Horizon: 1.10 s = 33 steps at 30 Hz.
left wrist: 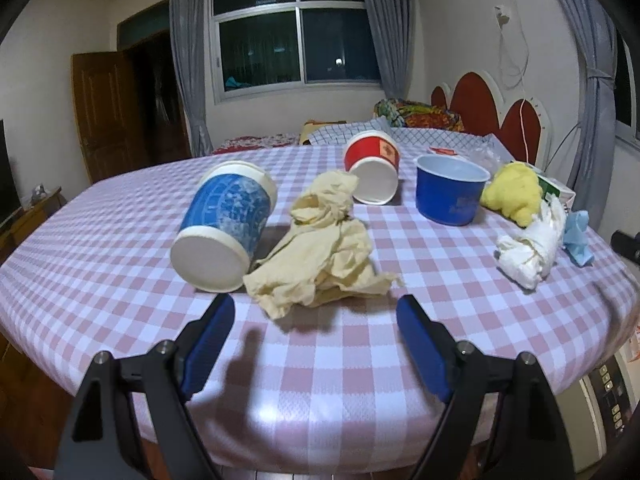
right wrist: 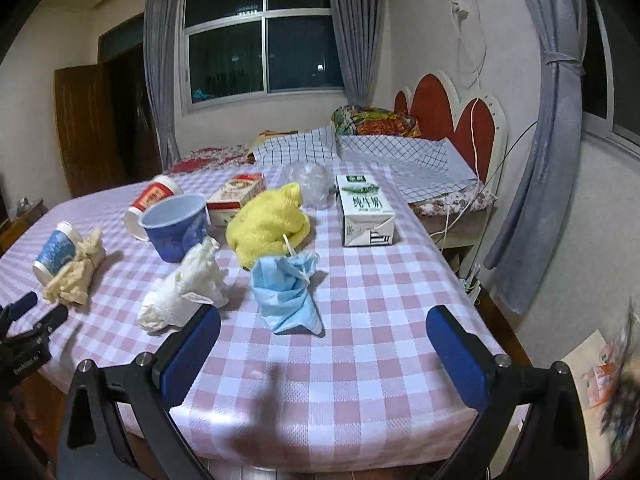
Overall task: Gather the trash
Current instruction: 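Move both tools back toward the table, then grasp the beige cloth with the left tool while the right tool grasps the blue mask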
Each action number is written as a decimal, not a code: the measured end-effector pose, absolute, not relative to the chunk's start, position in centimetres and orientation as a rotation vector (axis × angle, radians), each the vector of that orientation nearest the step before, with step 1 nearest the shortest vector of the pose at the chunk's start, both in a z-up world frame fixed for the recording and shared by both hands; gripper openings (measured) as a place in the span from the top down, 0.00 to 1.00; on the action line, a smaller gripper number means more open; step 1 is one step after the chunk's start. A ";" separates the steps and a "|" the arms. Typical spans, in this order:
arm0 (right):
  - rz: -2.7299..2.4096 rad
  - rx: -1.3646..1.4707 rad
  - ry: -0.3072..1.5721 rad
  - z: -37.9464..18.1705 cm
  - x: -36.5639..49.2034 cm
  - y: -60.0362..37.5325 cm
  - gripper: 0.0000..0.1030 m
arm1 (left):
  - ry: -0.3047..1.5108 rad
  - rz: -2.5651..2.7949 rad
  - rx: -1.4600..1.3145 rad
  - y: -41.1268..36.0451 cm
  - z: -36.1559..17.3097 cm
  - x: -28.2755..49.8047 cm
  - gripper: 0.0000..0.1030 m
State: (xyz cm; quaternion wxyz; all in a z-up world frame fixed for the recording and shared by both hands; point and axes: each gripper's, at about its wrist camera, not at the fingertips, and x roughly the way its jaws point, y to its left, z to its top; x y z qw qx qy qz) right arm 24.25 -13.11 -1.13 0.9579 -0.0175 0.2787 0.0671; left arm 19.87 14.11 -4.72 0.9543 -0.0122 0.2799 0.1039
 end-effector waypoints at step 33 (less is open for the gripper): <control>0.211 -0.023 0.659 -2.6 28.6 -12.7 0.78 | 0.581 0.156 -0.029 13.5 -3.5 22.9 0.78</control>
